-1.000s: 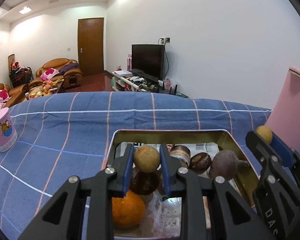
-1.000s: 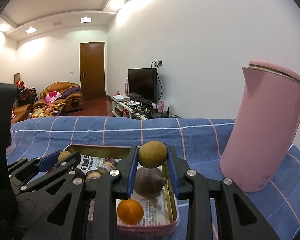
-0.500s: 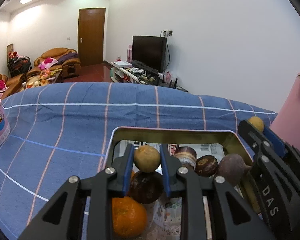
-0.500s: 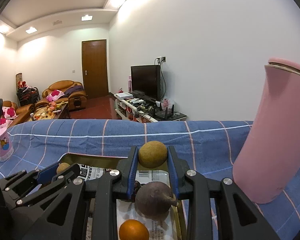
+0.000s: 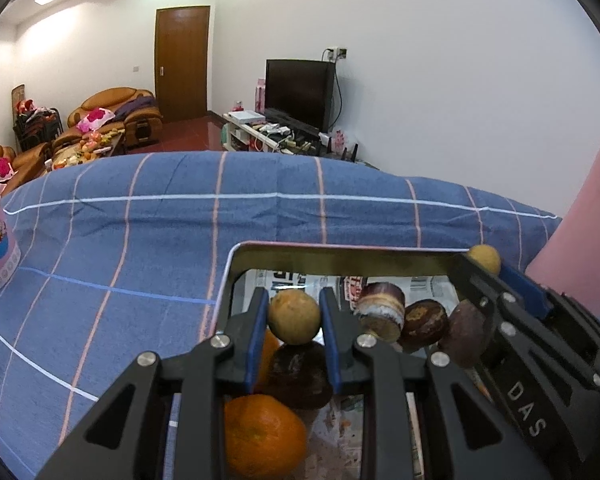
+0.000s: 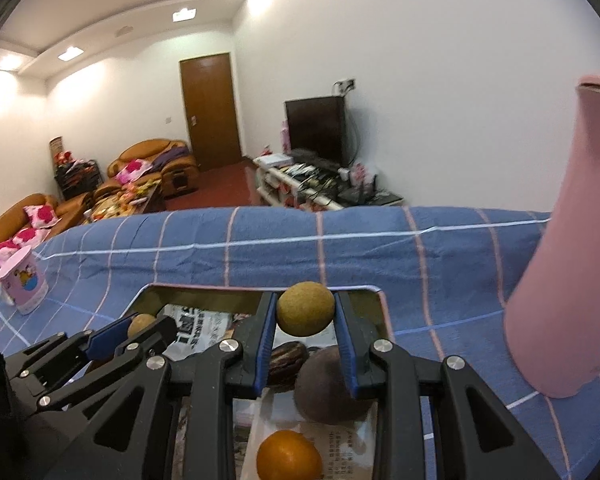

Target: Organize fruits

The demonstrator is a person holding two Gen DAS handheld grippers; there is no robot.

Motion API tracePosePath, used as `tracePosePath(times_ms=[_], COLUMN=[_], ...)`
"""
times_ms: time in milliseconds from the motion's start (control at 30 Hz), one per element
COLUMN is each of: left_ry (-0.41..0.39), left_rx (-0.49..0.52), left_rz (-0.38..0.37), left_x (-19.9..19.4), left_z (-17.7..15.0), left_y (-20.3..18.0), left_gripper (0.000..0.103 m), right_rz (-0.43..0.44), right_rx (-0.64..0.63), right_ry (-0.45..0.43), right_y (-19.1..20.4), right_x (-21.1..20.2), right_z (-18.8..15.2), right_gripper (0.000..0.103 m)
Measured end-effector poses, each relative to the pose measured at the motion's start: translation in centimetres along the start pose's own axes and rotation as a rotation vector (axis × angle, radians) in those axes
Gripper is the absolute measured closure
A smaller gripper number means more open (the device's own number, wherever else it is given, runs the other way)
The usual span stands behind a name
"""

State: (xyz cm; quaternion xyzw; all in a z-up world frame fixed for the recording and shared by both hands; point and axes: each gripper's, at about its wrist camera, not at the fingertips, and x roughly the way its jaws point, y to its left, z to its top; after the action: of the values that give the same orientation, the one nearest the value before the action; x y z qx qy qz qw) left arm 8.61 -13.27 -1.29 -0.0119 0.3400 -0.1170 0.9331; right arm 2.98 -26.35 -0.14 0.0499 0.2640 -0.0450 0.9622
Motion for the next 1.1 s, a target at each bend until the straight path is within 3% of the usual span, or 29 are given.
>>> tracePosePath(times_ms=[167, 267, 533, 600, 667, 700, 733, 833, 967, 1100], left_ry=[0.013, -0.010, -0.034, -0.038, -0.058, -0.084, -0.121, -0.207, -0.264, -0.306], left_rx=[0.008, 0.005, -0.010, 0.000, 0.023, 0.038, 0.054, 0.111, 0.098, 0.074], left_rz=[0.004, 0.047, -0.003, -0.032, -0.057, -0.031, -0.004, 0.042, 0.085, 0.107], left_x=[0.1, -0.2, -1.3, -1.5, -2.3, -2.8, -3.5, -5.1, -6.5, -7.5], left_z=[0.0, 0.0, -0.7, -0.9, -1.4, -1.6, -1.7, -2.3, -2.7, -3.2], left_y=[-0.1, -0.1, 0.1, -0.1, -0.5, -0.8, -1.1, -1.6, -0.8, 0.2], left_gripper=[0.071, 0.056, 0.043, 0.033, 0.010, 0.004, 0.000, 0.000, 0.000, 0.000], right_rz=[0.152, 0.168, 0.192, 0.176, 0.151, 0.129, 0.114, 0.066, -0.031, -0.077], right_rx=[0.037, 0.064, 0.144, 0.155, 0.171, 0.181, 0.190, 0.197, 0.175, 0.147], right_ry=[0.106, 0.105, 0.077, 0.048, 0.009, -0.017, -0.039, -0.152, -0.253, -0.292], right_y=[-0.4, -0.9, -2.0, -2.1, -2.5, -2.6, -2.7, -2.6, -2.6, -2.4], right_x=[1.9, 1.9, 0.8, 0.0, -0.8, -1.4, -1.7, -3.9, -5.9, -7.1], right_z=[-0.2, -0.3, -0.9, -0.9, -0.9, -0.9, -0.9, -0.8, -1.0, -1.4], right_gripper=[0.072, 0.072, 0.070, 0.069, 0.049, 0.032, 0.027, 0.027, 0.027, 0.026])
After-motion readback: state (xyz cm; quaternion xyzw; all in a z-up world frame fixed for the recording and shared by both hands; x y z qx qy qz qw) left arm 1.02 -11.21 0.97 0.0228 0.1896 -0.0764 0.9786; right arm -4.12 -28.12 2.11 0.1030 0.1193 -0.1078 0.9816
